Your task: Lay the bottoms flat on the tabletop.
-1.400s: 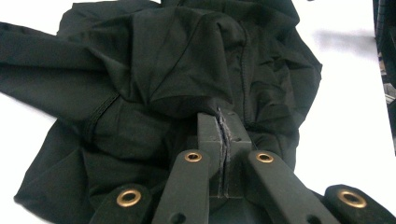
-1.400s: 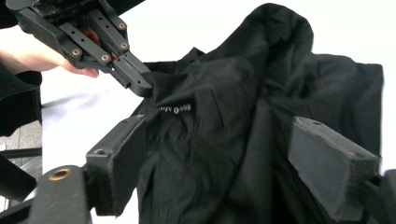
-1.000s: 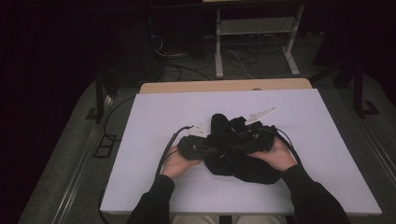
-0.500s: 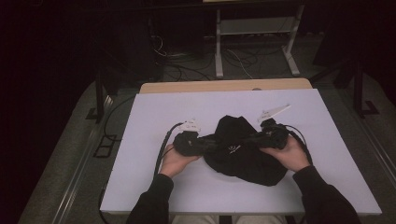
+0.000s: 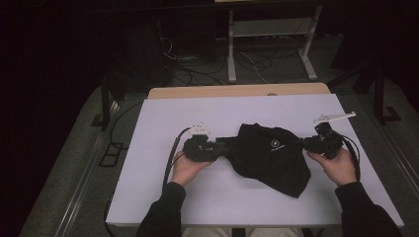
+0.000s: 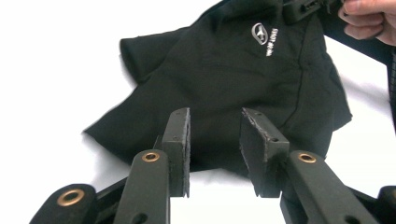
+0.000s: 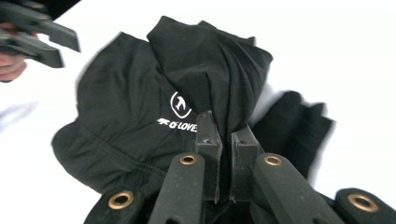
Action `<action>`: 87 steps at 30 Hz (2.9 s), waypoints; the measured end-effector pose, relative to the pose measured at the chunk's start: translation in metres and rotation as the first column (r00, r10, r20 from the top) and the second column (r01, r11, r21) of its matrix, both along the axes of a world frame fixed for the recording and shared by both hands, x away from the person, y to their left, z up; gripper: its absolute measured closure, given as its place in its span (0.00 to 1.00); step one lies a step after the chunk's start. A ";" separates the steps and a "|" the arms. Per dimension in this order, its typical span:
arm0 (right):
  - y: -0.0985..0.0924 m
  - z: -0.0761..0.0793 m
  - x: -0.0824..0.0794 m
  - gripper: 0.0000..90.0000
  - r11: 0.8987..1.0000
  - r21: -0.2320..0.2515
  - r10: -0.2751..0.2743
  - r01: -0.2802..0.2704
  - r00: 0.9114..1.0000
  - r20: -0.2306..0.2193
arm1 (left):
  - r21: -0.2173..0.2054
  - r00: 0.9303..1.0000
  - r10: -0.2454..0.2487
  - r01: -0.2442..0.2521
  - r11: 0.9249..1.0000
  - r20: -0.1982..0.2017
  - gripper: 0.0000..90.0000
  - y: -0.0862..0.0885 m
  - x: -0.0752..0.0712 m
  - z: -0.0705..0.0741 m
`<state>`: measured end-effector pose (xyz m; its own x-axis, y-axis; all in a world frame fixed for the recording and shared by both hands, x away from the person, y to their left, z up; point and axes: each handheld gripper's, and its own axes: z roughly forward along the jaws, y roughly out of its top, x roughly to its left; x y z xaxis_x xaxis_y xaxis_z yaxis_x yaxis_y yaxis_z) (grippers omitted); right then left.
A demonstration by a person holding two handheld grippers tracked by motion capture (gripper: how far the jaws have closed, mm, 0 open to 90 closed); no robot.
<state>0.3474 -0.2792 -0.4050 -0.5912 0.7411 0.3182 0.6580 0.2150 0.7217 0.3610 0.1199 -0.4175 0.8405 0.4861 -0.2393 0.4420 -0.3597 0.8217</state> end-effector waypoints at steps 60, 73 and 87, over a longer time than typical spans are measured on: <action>-0.019 -0.004 0.010 0.94 0.966 0.240 -0.081 0.102 0.992 -0.094 | 0.046 0.974 0.221 -0.219 0.975 -0.043 0.98 0.034 0.011 0.034; 0.057 0.015 0.036 0.94 0.963 0.266 0.074 -0.050 0.994 -0.081 | 0.045 0.947 0.321 -0.321 0.946 0.000 0.98 0.096 -0.011 0.061; 0.127 0.026 0.049 0.94 0.945 0.260 0.227 -0.200 0.971 -0.078 | 0.017 0.897 0.442 -0.442 0.897 0.001 0.98 0.154 -0.051 0.065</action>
<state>0.3966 -0.1523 -0.3791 -0.6798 0.4903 0.5455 0.6917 0.1813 0.6991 0.3102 0.2741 -0.3525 0.5372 0.8114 -0.2303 0.5611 -0.1400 0.8158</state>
